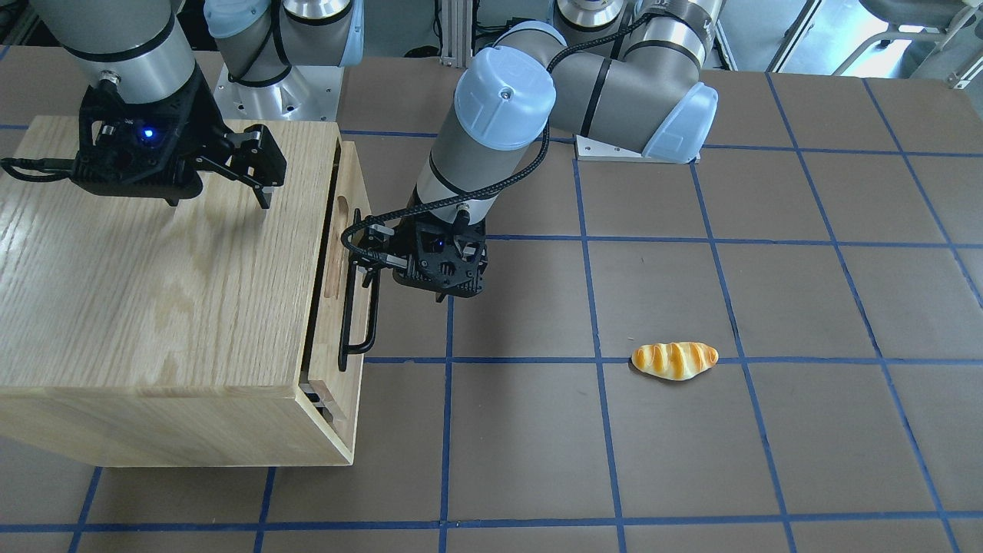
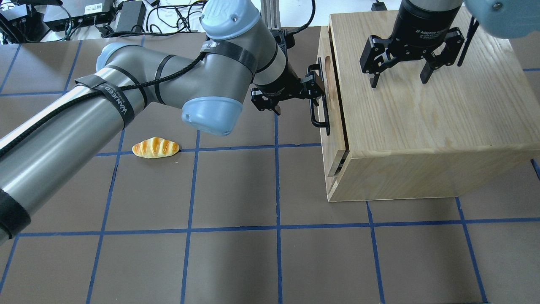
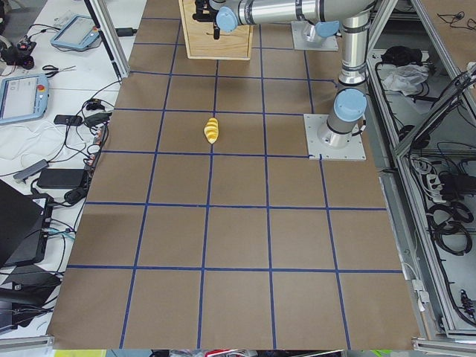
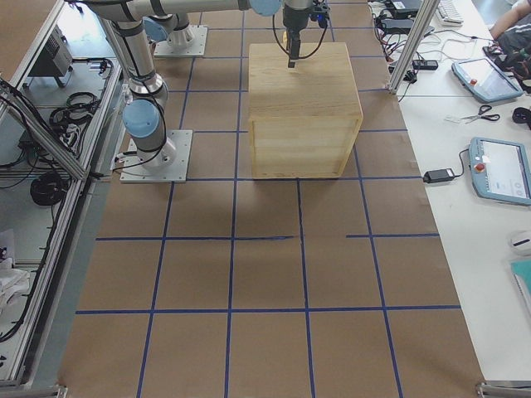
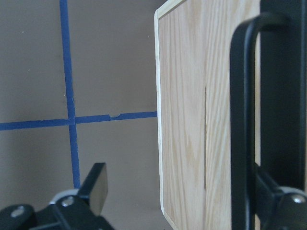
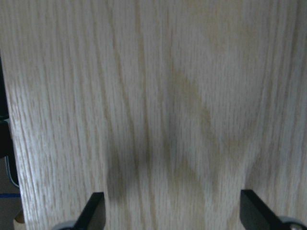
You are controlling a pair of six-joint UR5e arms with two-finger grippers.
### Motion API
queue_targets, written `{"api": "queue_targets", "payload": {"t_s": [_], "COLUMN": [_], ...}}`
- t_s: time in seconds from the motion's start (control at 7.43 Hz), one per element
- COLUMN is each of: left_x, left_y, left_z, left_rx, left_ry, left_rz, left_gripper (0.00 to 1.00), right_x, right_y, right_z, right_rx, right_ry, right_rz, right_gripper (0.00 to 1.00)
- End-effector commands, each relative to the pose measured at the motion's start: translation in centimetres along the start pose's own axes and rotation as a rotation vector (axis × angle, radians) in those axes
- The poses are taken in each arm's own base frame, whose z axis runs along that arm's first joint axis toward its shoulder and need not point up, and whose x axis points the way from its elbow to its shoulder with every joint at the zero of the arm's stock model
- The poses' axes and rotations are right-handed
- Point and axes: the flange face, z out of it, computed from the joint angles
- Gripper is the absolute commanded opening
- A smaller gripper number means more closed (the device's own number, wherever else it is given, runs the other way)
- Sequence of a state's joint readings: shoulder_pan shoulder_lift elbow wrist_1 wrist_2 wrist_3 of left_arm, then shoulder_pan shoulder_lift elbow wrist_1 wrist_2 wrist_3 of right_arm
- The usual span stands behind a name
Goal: Open upper drawer
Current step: 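Pull the drawer handle with the left gripper away from the cabinet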
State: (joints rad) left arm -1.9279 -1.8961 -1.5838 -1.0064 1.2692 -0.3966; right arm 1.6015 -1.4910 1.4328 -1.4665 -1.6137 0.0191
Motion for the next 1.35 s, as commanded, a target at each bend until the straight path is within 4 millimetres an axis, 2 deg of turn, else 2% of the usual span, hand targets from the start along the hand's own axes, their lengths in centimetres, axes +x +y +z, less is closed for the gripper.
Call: {"api": "queue_targets", "payload": {"t_s": [0.0,0.27,0.54,1.21], "left_x": [-1.3,-1.8,-3.3,-5.9], "left_y": [-0.6,-0.1,-0.9,-1.3], "left_z": [-0.4,-0.4,-1.1,-4.0], "left_rx": [-0.007,-0.059,-0.06,-0.078], "left_ry": [-0.005,-0.028,-0.031,-0.04], "left_rz": [-0.023,-0.043,-0.042,-0.003], "left_gripper": [1.0,1.0,1.0,1.0], "right_x": [0.0,0.0,0.0,0.0], "right_y": [0.0,0.0,0.0,0.0], "right_z": [0.0,0.0,0.1,0.0], "right_rx": [0.0,0.0,-0.002,0.0], "right_ry": [0.0,0.0,0.0,0.0], "right_rz": [0.001,-0.001,0.001,-0.001], "right_gripper": [1.0,1.0,1.0,1.0]}}
